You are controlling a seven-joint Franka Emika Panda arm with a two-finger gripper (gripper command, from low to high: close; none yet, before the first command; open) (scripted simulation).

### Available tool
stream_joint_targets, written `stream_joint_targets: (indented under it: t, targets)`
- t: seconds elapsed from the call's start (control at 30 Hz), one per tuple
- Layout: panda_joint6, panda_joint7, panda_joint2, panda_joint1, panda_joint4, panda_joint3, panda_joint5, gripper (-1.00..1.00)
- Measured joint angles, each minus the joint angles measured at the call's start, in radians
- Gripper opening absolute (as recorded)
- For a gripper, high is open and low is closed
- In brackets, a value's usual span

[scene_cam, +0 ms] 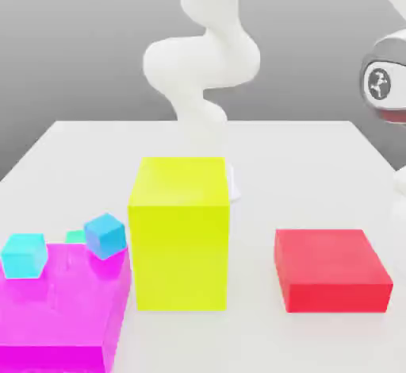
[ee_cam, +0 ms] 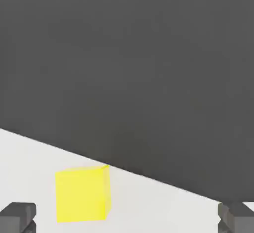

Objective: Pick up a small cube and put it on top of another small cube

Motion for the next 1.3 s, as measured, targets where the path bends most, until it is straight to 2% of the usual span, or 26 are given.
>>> stream_joint_targets:
  t: [0.13,0.23,0.27,0.47,0.63,1.1,1.3]
  targets:
    - [0.026,0.055,0.142,0.069,0.037,-0.014,-0.058,0.00]
    - [0.096,0.073,0.251,0.091,0.063,-0.031,-0.082,0.00]
    - [0.116,0.076,0.278,0.095,0.069,-0.036,-0.086,-1.00]
    - [0.127,0.075,0.292,0.098,0.072,-0.038,-0.084,-1.00]
    - [0.030,0.047,0.157,0.074,0.036,-0.030,-0.064,-1.00]
    - [-0.047,-0.382,-0.257,-0.286,-0.267,-0.274,-0.048,-1.00]
    - [-0.084,-0.715,-0.448,-0.627,-0.434,-0.452,-0.014,-1.00]
